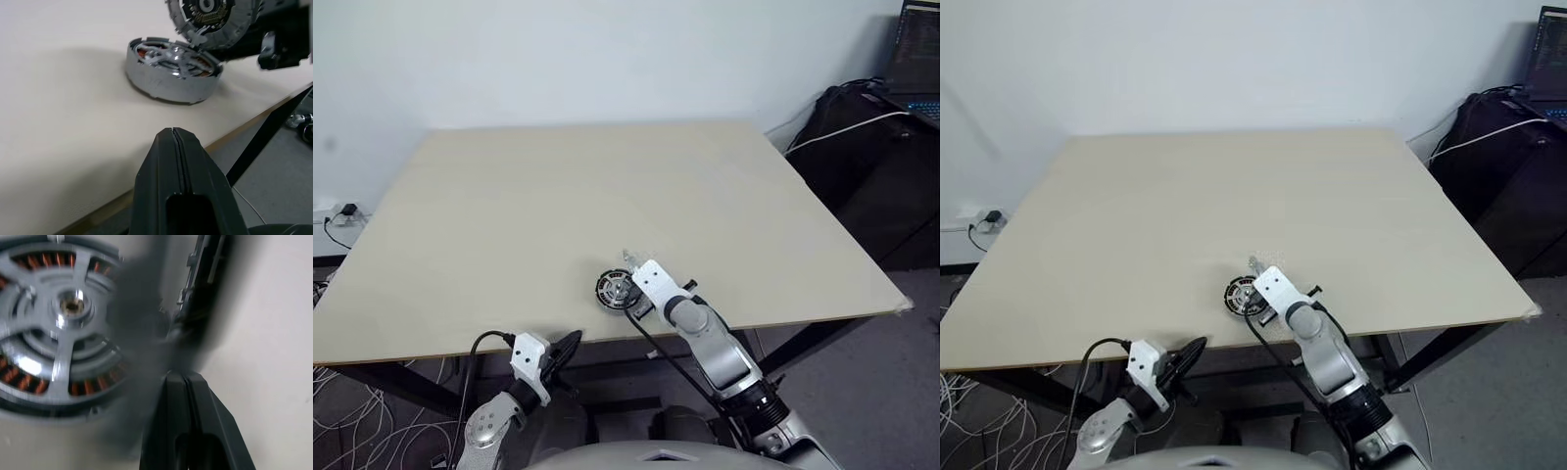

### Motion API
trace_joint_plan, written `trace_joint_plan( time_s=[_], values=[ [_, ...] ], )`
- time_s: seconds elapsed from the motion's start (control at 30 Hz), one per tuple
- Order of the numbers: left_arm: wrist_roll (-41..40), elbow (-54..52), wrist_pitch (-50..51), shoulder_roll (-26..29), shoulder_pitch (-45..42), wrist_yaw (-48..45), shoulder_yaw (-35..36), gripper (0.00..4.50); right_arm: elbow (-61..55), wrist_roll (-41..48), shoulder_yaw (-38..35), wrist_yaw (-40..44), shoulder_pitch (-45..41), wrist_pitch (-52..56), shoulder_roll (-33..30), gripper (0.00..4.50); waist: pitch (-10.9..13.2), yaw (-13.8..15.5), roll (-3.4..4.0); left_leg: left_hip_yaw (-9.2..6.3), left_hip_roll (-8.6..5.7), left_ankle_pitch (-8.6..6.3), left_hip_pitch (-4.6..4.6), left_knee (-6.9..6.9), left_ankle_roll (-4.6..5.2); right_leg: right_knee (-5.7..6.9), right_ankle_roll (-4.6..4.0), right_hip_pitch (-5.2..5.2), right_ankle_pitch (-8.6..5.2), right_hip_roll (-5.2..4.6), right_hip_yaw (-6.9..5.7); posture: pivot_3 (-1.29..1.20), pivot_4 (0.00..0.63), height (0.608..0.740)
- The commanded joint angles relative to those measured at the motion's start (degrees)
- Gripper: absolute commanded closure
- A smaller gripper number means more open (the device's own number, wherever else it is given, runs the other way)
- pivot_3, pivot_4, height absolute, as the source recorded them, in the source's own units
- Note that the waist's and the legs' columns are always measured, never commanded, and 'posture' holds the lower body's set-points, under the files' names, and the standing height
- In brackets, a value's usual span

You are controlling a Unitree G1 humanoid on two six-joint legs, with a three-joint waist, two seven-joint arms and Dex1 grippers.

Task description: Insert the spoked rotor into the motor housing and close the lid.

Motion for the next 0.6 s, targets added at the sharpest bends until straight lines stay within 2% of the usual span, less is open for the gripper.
trace_joint_plan(
  time_s=[0.03, 0.3, 0.6],
  values=[
    [-0.3, -3.0, 1.2, 0.2, -0.8, 0.9, -0.3, 4.5, -5.4, -0.6, -4.1, -1.0, 1.1, 0.9, -1.9, 4.48, 0.1, 0.1, 0.11, 0.01, -0.02, 0.0, 0.0, 0.0, 0.0, 0.0, 0.0, 0.01, 0.0, -0.01, 0.01, 0.0, 0.0, 0.74],
    [-0.3, -1.7, 2.9, -0.2, -3.2, 1.3, -0.9, 4.5, -11.7, -1.6, -9.3, -2.7, 4.0, 3.3, -4.2, 4.48, 0.1, 0.0, 0.11, 0.02, -0.03, 0.0, 0.0, 0.0, 0.0, 0.0, 0.0, 0.0, -0.01, 0.04, 0.0, 0.0, 0.0, 0.74],
    [-0.5, -1.4, 3.5, 0.0, -3.8, 1.2, -1.0, 4.5, -17.0, 0.4, -7.8, -1.4, 4.6, -1.2, -1.1, 4.48, 0.1, 0.1, 0.1, 0.02, -0.04, 0.01, 0.01, 0.03, 0.01, 0.0, 0.0, 0.04, -0.02, 0.06, -0.01, 0.0, 0.0, 0.74]
  ],
)
